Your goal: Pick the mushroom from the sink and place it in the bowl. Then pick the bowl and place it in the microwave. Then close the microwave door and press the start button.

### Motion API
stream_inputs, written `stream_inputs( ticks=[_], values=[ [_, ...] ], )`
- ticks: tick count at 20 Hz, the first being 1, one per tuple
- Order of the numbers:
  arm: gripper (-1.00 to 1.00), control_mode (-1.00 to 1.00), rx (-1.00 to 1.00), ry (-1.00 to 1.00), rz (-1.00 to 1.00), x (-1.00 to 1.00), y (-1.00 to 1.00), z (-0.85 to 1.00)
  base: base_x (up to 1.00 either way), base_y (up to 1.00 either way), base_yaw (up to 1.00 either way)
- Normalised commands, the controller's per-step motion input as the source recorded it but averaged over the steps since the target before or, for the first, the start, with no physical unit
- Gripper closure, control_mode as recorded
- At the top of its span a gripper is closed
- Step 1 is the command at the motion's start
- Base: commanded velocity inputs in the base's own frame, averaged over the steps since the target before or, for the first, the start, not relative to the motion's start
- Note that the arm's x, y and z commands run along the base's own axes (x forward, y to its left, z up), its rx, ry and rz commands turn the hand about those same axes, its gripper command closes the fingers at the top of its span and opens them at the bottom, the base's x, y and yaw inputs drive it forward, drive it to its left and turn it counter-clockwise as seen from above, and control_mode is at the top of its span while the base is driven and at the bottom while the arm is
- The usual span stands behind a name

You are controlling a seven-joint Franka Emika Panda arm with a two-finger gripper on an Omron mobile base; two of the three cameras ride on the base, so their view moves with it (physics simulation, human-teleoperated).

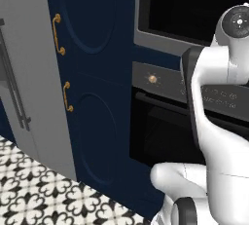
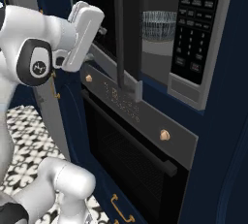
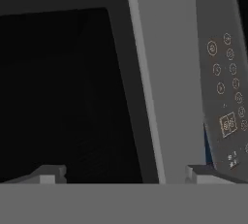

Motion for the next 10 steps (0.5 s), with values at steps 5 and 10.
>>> stream_inputs(
  ticks=[5, 10],
  values=[
    [-1.0, -1.0, 0.03, -0.01, 0.08, 0.75, -0.4, -0.11, 0.0, 0.0, 0.0],
    [-1.0, -1.0, 0.04, 0.0, 0.07, 0.73, -0.42, -0.08, 0.0, 0.0, 0.0]
  ],
)
